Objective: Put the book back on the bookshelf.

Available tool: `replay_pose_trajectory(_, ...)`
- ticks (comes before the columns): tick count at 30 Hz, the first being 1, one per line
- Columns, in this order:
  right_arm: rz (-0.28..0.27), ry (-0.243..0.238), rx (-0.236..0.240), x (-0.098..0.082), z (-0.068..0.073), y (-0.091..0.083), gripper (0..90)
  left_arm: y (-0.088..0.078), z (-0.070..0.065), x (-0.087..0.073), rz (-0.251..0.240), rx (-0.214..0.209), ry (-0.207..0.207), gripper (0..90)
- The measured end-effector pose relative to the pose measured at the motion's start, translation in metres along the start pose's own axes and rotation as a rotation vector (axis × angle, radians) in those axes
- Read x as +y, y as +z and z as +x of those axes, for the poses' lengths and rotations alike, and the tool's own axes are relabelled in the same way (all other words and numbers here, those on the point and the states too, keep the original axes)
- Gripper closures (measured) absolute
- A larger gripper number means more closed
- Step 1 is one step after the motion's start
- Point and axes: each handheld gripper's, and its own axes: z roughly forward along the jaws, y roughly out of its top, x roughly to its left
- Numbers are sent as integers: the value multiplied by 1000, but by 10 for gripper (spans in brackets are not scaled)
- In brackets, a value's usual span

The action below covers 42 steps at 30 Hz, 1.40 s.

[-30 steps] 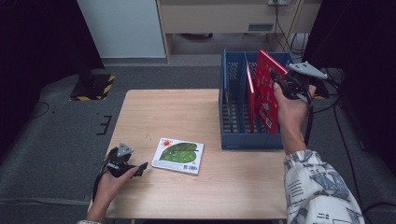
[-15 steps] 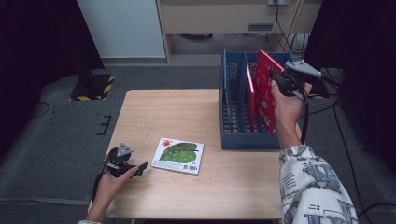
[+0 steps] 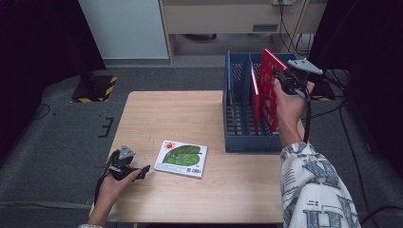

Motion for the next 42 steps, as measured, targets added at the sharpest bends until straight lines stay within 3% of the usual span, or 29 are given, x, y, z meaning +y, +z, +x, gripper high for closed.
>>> replay_pose_trajectory(42, 7, -12, -30, -8, 17, 17, 794, 1, -2, 1, 0, -4, 11, 40)
